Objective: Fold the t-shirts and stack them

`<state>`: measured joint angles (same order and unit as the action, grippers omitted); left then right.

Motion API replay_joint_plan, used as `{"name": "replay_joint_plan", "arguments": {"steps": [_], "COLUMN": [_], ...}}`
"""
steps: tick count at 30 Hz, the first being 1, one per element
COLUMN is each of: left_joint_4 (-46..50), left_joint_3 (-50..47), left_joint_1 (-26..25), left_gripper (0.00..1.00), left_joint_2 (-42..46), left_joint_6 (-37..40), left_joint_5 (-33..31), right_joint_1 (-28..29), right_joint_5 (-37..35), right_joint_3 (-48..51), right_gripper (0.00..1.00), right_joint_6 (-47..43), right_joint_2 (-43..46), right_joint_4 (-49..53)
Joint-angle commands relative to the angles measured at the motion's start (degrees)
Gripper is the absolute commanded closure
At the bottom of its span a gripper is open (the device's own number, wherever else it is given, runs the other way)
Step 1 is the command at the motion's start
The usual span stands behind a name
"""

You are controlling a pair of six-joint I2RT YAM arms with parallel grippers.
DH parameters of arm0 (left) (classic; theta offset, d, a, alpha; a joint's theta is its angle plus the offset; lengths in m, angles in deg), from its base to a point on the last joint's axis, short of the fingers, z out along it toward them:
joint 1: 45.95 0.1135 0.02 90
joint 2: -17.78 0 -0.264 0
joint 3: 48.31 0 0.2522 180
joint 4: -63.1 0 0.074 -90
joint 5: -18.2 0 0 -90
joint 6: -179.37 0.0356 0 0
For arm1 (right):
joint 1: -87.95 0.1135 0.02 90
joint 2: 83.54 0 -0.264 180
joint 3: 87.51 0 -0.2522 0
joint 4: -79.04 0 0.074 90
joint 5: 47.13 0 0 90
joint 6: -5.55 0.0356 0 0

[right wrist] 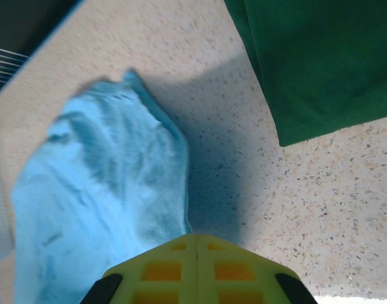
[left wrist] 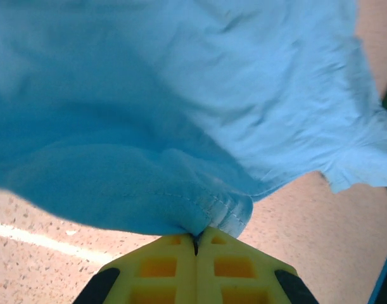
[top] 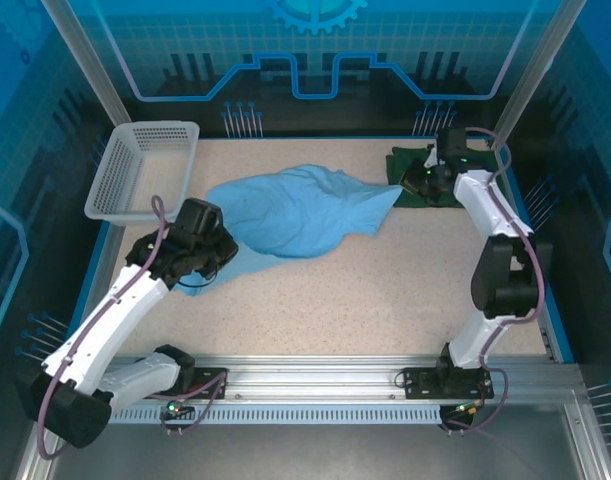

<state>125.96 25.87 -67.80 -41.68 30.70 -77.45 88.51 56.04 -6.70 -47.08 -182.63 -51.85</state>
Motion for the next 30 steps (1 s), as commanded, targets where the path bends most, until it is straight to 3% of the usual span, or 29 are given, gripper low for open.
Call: {"name": "replay_joint_plan", "arguments": {"steps": [1, 6, 10, 13, 17, 19, 23, 27, 30], "left_joint_4": [6.5, 14.9, 19.9, 14.4, -0.1, -6.7, -6.8, -2.0, 0.5], "left_joint_3": [4.6, -1.6, -9.0, -11.2, -7.1, 0.6, 26.9, 63.2, 89.4], "left_joint_1": [0.5, 2.0, 6.7, 13.1, 16.5, 17.2, 17.5, 17.5, 16.4], "left_gripper": [1.00, 1.00, 1.00, 1.00, 1.00, 1.00, 1.00, 1.00, 1.00], "left_joint_2": [2.6, 7.8, 12.1, 10.4, -4.1, -14.7, -34.7, -50.5, -56.0], "left_joint_6": [5.8, 2.8, 0.0, 1.3, 2.0, 3.2, 8.3, 13.8, 17.9], "left_joint_5": [-3.5, -2.8, 1.1, 5.8, 10.6, 13.2, 14.7, 17.3, 19.7], "right_joint_1": [-1.3, -1.6, -2.4, -4.2, -5.6, -5.8, -6.2, -6.1, -4.6], "right_joint_5": [0.6, -2.1, -5.5, -6.7, -6.8, -6.3, -4.1, 1.2, -1.0], "right_joint_3": [1.4, 9.6, 20.6, 25.3, 19.8, 12.5, -7.5, -37.7, -59.6], "right_gripper": [1.00, 1.00, 1.00, 1.00, 1.00, 1.00, 1.00, 1.00, 1.00], "right_joint_6": [1.4, 2.2, 3.8, 5.9, 8.2, 9.1, 12.1, 13.3, 8.3], "right_joint_2": [8.4, 19.6, 28.6, 31.9, 25.8, 19.1, 4.0, -10.8, -14.7], "right_joint_4": [1.3, 4.2, 7.5, 6.7, 4.1, 3.4, 5.7, 10.6, 14.8]}}
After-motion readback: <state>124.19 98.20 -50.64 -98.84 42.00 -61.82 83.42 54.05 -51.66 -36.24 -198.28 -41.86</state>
